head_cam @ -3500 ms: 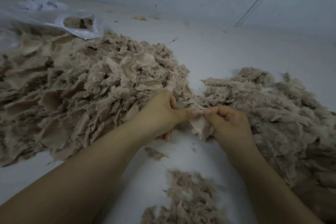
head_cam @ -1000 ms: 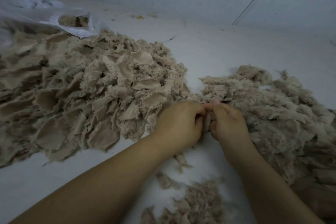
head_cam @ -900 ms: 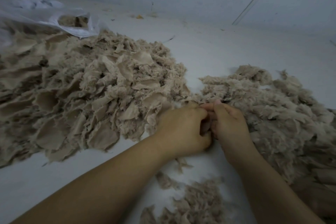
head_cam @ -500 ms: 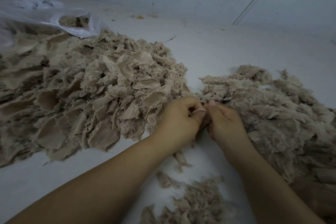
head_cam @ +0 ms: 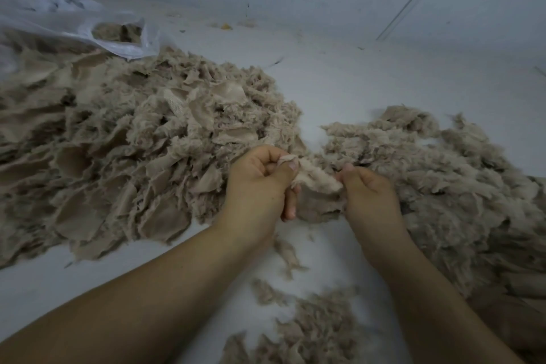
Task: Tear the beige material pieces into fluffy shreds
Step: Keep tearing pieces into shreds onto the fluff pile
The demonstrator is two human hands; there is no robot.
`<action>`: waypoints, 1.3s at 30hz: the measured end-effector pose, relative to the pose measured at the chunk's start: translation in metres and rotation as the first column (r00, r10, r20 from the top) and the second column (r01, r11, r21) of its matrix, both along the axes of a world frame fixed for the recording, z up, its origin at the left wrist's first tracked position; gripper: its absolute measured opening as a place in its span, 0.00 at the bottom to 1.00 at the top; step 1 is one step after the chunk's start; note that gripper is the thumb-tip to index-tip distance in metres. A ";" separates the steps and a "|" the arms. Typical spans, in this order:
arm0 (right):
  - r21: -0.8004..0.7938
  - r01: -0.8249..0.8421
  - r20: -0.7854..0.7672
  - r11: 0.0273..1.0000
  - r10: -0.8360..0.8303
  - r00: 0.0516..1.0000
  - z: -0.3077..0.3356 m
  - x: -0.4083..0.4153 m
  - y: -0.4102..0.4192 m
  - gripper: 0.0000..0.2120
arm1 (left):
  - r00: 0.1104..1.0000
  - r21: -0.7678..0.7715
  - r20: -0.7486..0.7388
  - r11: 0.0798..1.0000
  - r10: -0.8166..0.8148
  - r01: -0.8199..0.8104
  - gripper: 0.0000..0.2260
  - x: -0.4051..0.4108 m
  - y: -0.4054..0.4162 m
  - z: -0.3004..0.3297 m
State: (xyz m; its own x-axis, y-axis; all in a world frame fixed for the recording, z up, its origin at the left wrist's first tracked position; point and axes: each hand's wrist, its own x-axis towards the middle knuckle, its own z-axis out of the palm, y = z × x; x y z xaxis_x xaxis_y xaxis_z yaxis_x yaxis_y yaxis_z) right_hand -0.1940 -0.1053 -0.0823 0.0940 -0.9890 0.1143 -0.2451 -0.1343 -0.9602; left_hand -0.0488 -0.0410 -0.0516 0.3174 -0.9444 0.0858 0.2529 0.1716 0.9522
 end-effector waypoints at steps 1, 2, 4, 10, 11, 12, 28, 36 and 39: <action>-0.005 0.013 -0.012 1.000 -0.013 1.000 -0.002 -0.001 -0.001 0.20 | 1.000 -0.002 -0.006 1.000 0.000 0.000 0.10 0.001 0.000 0.000; -0.012 0.020 -0.025 1.000 -0.020 0.999 -0.003 -0.001 -0.001 0.20 | 1.000 -0.001 -0.005 1.000 -0.001 0.001 0.09 0.003 0.001 0.000; -0.021 0.022 -0.040 1.000 -0.023 0.999 -0.004 -0.002 -0.002 0.20 | 1.000 0.002 -0.010 1.000 0.010 -0.009 0.09 0.005 0.001 0.001; -0.044 0.024 -0.042 0.999 -0.026 0.999 -0.003 -0.002 -0.002 0.17 | 0.998 0.007 -0.051 1.000 0.022 -0.021 0.11 0.017 -0.002 0.002; -0.039 -0.008 -0.019 0.999 0.007 1.000 -0.001 -0.001 0.000 0.15 | 0.999 0.022 -0.038 0.999 -0.033 0.034 0.10 0.015 -0.001 0.000; -0.018 -0.050 0.035 0.999 0.051 0.998 0.001 0.000 0.002 0.14 | 0.996 0.040 -0.028 0.996 -0.079 0.080 0.09 0.013 -0.001 -0.002; -0.033 -0.112 0.194 0.993 0.117 0.974 0.006 -0.001 0.003 0.17 | 0.302 0.579 0.069 0.285 -0.951 0.764 0.12 0.016 0.010 0.016; -0.034 -0.289 0.267 0.957 0.288 0.920 0.012 0.003 0.010 0.22 | 0.936 0.339 0.064 0.890 -0.345 0.305 0.16 0.000 -0.001 0.003; 0.029 -0.155 0.301 0.988 0.139 0.943 0.013 0.004 0.007 0.22 | 0.938 0.345 0.062 0.889 -0.342 0.301 0.16 0.005 -0.002 0.002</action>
State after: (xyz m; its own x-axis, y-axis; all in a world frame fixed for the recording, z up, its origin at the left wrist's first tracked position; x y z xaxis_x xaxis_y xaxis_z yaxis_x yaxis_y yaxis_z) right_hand -0.1900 -0.0980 -0.0696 0.2079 -0.9721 0.1084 0.0714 -0.0954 -0.9929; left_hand -0.0433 -0.0434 -0.0493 -0.0016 -0.9742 -0.2256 0.1240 -0.2240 0.9667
